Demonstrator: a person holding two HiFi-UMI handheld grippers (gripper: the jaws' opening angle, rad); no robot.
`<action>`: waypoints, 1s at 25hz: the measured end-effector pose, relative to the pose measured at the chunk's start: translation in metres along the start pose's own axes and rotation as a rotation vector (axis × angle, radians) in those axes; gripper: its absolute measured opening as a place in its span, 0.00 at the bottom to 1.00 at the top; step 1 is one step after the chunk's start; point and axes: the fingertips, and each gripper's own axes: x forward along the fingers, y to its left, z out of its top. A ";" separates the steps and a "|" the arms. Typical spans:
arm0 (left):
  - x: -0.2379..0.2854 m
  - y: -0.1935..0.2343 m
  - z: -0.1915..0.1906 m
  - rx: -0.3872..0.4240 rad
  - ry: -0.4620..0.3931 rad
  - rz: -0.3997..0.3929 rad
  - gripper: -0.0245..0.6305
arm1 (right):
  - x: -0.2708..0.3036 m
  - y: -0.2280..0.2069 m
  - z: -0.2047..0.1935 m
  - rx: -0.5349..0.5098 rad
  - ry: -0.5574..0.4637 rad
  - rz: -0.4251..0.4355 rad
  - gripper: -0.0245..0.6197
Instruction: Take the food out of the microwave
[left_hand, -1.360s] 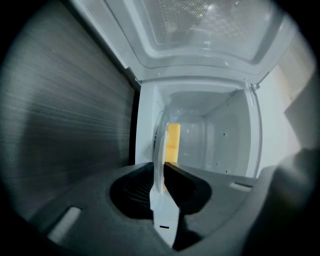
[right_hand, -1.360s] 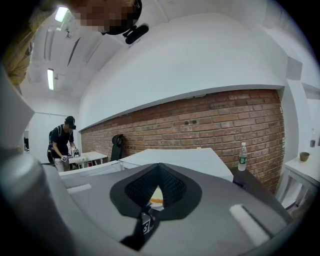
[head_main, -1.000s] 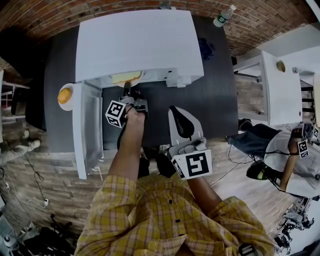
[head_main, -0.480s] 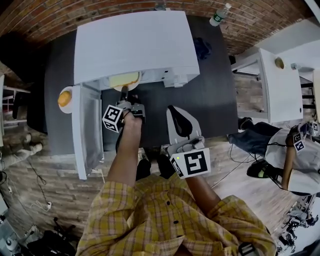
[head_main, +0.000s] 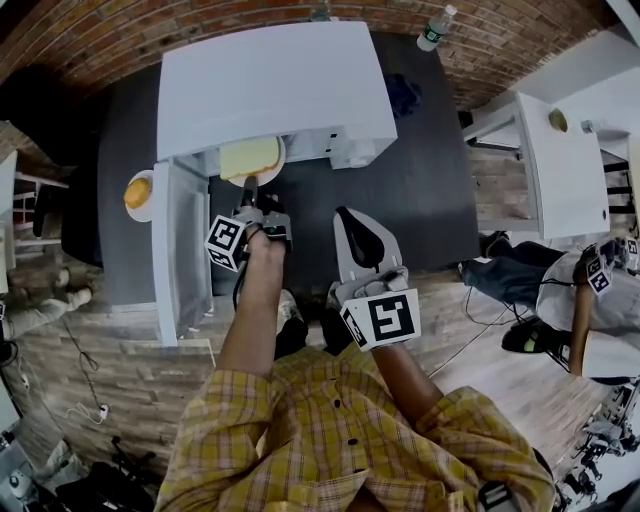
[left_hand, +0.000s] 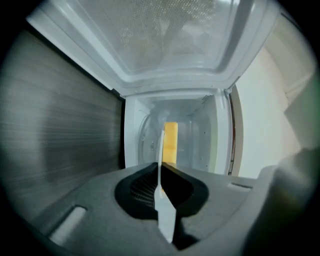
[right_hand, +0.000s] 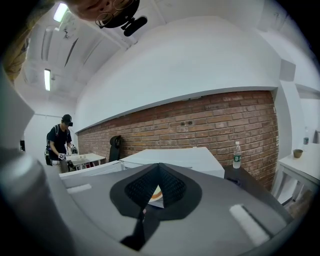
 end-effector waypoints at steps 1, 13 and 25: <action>-0.005 -0.002 0.000 0.000 0.001 -0.001 0.05 | -0.002 0.001 -0.001 0.003 0.000 0.000 0.04; -0.070 -0.022 -0.020 -0.010 0.017 -0.006 0.05 | -0.038 0.014 0.001 0.005 -0.014 -0.007 0.04; -0.129 -0.069 -0.040 -0.032 0.041 -0.022 0.05 | -0.068 0.023 0.006 0.023 -0.020 -0.005 0.04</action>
